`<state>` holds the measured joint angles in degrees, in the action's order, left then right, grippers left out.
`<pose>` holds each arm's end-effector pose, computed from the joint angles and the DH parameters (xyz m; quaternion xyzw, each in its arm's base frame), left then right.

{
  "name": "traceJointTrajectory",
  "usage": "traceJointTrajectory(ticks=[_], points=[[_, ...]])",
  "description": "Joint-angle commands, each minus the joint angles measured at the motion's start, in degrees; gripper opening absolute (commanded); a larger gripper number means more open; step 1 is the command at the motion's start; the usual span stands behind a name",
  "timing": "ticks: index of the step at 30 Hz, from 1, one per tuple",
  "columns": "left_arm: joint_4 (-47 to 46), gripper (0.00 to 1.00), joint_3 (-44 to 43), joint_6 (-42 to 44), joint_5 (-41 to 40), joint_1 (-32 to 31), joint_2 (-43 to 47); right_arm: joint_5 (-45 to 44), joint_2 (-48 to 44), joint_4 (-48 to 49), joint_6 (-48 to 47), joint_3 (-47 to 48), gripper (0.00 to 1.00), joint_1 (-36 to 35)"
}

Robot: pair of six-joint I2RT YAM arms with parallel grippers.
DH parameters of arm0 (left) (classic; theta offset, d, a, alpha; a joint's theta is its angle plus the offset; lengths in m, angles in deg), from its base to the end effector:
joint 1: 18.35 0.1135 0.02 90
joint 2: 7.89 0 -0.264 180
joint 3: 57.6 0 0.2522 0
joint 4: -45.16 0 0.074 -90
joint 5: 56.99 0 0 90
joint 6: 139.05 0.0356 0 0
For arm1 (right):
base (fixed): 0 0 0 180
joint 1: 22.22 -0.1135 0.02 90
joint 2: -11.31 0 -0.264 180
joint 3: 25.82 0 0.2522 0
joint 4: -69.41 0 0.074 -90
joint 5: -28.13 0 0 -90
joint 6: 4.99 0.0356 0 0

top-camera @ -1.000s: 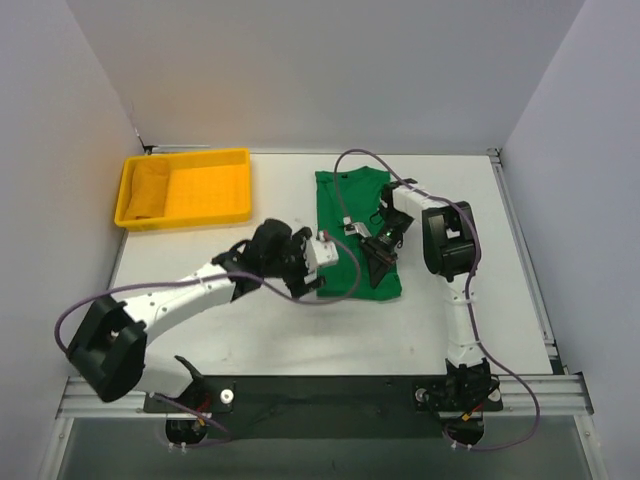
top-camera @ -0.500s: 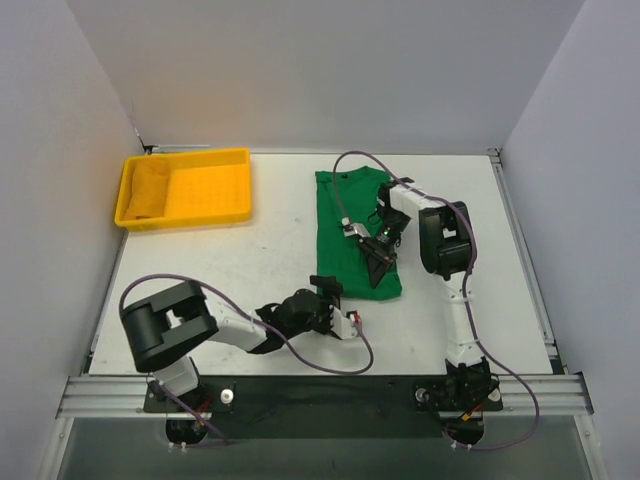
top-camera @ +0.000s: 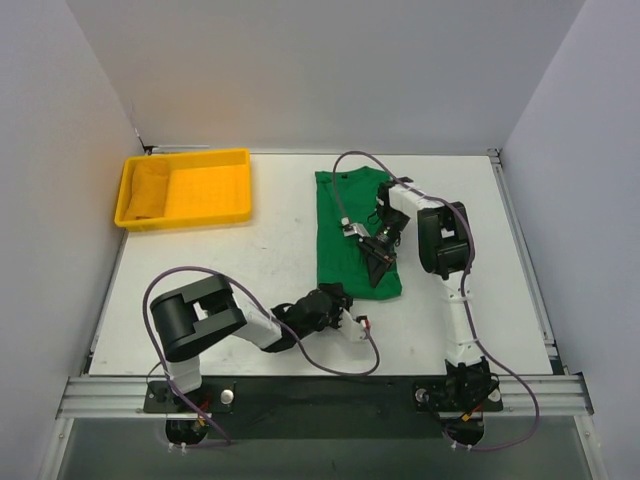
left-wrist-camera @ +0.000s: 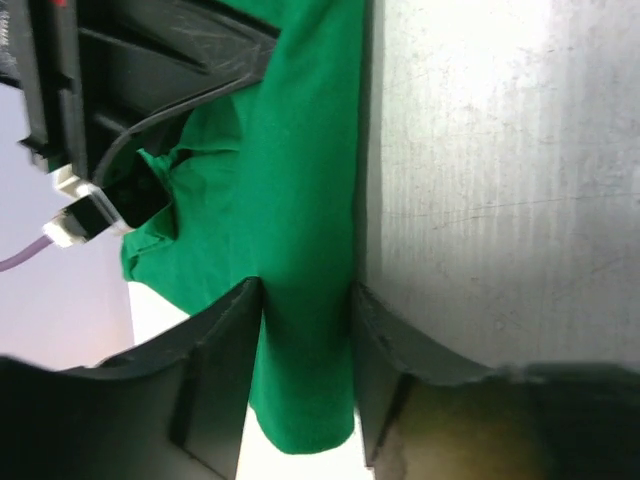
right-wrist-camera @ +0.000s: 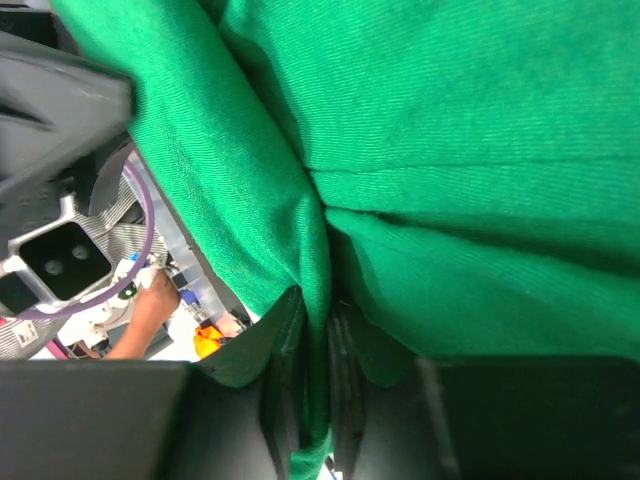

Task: Roll the t-shirts
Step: Roll the T-shirt to the center of the board.

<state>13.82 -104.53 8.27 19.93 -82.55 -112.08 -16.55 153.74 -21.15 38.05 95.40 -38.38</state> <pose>0.1460 -0.2836 0.1098 0.7053 0.4641 0.0647 0.5319 0.4037 0.1433 0.0913 0.4123 -0.8102 -0.4110 0.0675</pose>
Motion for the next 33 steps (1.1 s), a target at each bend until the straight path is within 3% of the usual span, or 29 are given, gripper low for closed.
traceJointTrajectory(ticks=[1,5,7,9,13,16,19,23,26,33], points=[[15.19,0.45,-4.78,-2.47,2.88,-0.13,-1.99,-0.23,0.83,-4.06,-1.73,1.35,0.19,0.52],[28.28,0.30,-9.80,-7.47,9.03,1.62,-0.94,2.04,-2.14,-2.66,-1.47,-0.23,0.45,2.36],[30.15,0.20,-10.60,-8.10,11.13,1.98,-0.32,4.85,-5.65,0.23,-2.26,-3.81,0.50,4.20],[32.09,0.17,-11.13,-8.36,12.11,2.24,0.38,9.23,-12.68,4.87,-1.56,-6.46,0.55,7.71],[34.11,0.10,-11.83,-8.71,15.00,2.86,0.91,14.35,-25.86,14.02,-0.50,-17.07,0.59,12.81],[37.10,0.06,-13.76,-11.95,17.20,4.00,1.08,11.99,-38.25,23.42,-3.82,-25.25,0.63,14.05],[41.14,0.03,-16.05,-13.28,21.51,5.40,1.35,8.22,-53.53,35.89,-12.06,-41.93,0.69,13.53],[46.93,0.00,-18.59,-12.50,27.39,6.90,1.09,4.61,-77.94,64.24,-17.00,-71.86,0.79,11.77],[48.52,0.00,-19.74,-12.84,28.81,7.86,1.08,2.33,-85.63,75.78,-15.64,-80.36,0.84,8.17],[51.60,0.00,-21.76,-14.52,34.26,10.15,1.61,2.05,-87.15,81.89,-17.63,-86.36,0.84,1.14]])
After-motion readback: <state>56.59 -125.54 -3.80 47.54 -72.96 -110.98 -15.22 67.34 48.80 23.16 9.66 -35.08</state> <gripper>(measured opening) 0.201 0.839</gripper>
